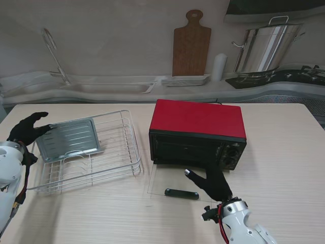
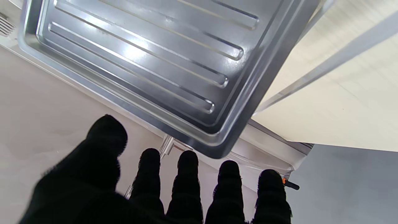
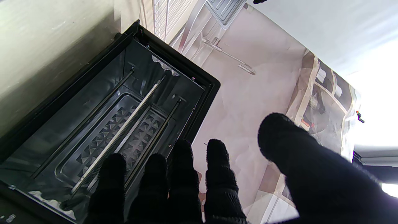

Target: Slide the trays into the oven

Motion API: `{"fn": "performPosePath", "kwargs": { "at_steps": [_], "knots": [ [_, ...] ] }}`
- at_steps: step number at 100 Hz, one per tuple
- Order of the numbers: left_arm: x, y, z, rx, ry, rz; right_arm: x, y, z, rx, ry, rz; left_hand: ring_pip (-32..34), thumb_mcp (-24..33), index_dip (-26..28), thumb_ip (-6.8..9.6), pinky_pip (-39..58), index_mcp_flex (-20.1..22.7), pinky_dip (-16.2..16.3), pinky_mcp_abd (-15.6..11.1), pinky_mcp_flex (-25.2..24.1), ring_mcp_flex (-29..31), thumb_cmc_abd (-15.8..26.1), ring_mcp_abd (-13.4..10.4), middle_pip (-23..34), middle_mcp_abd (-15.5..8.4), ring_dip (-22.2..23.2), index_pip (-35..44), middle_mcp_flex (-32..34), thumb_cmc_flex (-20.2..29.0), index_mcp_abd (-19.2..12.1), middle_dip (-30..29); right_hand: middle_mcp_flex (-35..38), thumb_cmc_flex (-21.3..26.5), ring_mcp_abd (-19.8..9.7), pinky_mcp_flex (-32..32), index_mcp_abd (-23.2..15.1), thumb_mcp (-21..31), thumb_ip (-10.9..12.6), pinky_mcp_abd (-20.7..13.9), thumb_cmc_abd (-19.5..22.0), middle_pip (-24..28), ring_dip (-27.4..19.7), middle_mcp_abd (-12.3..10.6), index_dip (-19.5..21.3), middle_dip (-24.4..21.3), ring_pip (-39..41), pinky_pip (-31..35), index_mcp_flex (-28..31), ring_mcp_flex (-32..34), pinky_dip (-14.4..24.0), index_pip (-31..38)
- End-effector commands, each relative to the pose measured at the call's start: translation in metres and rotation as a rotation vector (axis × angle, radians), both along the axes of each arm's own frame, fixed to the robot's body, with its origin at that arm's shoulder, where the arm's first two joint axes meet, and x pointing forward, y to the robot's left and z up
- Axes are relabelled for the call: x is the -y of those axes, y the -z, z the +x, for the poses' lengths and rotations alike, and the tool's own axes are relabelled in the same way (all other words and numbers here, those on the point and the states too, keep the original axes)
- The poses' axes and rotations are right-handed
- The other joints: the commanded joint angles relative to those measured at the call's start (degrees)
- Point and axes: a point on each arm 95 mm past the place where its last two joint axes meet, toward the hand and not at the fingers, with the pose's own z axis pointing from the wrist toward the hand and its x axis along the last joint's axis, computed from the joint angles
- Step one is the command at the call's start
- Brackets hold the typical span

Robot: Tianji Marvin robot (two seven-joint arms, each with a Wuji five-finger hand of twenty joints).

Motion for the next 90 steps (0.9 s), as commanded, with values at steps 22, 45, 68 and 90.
{"fn": "performPosePath", "kwargs": {
  "at_steps": [22,45,68,90],
  "knots": [
    [0.004,0.003,0.01,-0.036,0.023,-0.008,-0.001,0.003,-0.002,-0.016,-0.013,-0.005,1.1,4.5,1.2,-1.34,1.2,-0.4,0.9,-1.1,-0.1,0.7,-2.7,-2.3,1.7,-2.9,1.0,1.6,1.3,1.4,0.6,1.3,-1.5,-0.7,-3.0,0.2,-0.2,-1.2,2.4,-2.7,0.1,-0.1,-0.5,-2.6,0.5,-0.1,-0.7,0.2,0.2,-1.7,0.0,-0.4],
    [0.005,0.009,0.014,-0.076,0.026,0.01,0.0,0.003,-0.002,-0.021,-0.014,-0.005,7.4,9.7,5.7,-2.21,13.1,0.9,5.0,-0.6,0.8,4.5,-5.6,-1.4,8.3,-3.2,5.9,7.6,4.4,3.1,0.4,7.2,-1.6,-0.5,-2.9,0.3,0.0,-1.2,2.4,-2.8,0.0,0.0,-0.4,-2.5,0.7,-0.1,-0.6,0.4,0.2,-1.6,0.1,-0.4],
    [0.007,0.012,0.016,-0.077,0.025,0.039,0.001,0.004,-0.002,-0.022,-0.008,0.0,16.8,10.9,18.4,-3.91,32.6,3.9,1.4,0.2,-1.5,8.2,-7.5,0.4,18.6,-3.0,11.9,23.0,9.3,7.0,-2.5,16.7,-1.5,-0.5,-2.9,0.4,0.0,-1.0,2.3,-2.8,-0.1,0.2,-0.3,-2.4,0.9,-0.1,-0.5,0.5,0.4,-1.5,0.2,-0.3],
    [0.008,0.011,0.015,-0.076,0.015,0.019,0.001,0.004,-0.002,-0.026,-0.007,0.006,25.9,1.4,29.7,-4.21,45.0,2.7,2.4,1.9,1.6,13.8,-8.9,3.0,20.8,-2.1,16.8,38.9,13.2,18.0,-4.4,27.0,-1.6,-0.2,-2.8,0.6,-0.1,-0.9,2.2,-2.8,-0.2,0.4,-0.3,-2.3,1.1,0.1,-0.4,0.8,0.4,-1.4,0.4,-0.2]
  ]
}}
